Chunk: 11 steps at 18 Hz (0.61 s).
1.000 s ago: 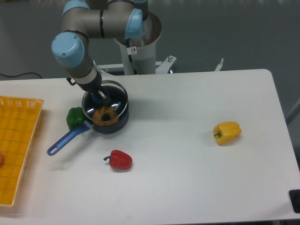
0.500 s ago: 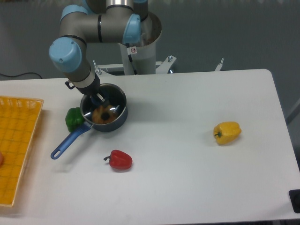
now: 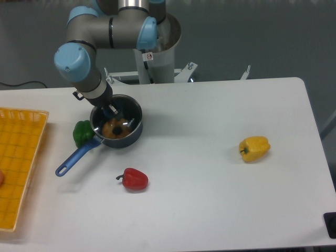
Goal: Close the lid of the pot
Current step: 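Lower the glass lid onto the saucepan rim and settle it, then open the gripper, release the lid knob and raise away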
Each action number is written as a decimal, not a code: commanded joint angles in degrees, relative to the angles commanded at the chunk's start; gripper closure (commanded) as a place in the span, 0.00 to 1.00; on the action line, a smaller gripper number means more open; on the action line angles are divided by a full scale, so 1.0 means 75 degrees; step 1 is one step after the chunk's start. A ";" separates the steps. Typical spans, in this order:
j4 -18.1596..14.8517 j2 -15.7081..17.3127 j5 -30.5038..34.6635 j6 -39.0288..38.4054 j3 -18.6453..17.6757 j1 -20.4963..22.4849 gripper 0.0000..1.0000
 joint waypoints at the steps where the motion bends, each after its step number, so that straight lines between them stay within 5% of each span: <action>1: -0.0035 0.0012 0.0000 0.0023 0.0035 0.0000 0.00; 6: -0.0268 0.0023 0.0012 0.0211 0.0211 0.0023 0.00; 11: -0.1230 0.0047 -0.0035 0.0234 0.1171 0.0584 0.00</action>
